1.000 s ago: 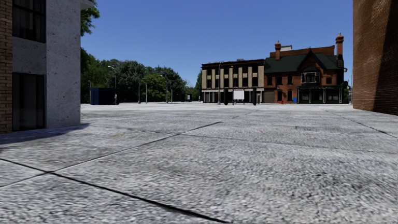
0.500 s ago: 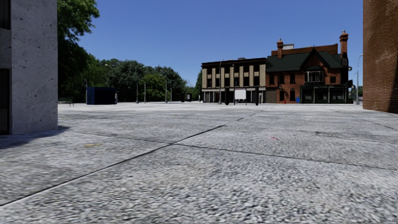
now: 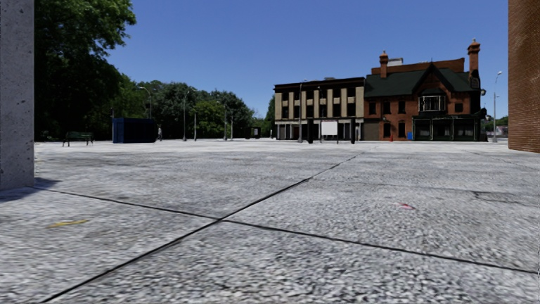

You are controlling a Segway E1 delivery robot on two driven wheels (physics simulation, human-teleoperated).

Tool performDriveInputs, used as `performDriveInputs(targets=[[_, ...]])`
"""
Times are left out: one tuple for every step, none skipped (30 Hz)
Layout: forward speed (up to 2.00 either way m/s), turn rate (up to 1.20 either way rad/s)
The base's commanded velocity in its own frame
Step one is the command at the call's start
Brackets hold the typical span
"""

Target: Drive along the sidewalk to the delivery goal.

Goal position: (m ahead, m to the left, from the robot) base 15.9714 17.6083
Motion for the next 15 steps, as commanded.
performDriveInputs(targets=[[2.0, 0.17], [2.0, 0.17], [2.0, 0.17], [2.0, 0.18], [2.0, 0.21], [2.0, 0.21], [2.0, 0.26], [2.0, 0.28], [2.0, 0.31], [2.0, 0.31], [2.0, 0.33], [2.0, 0.35], [2.0, 0.39], [2.0, 0.39], [2.0, 0.42]])
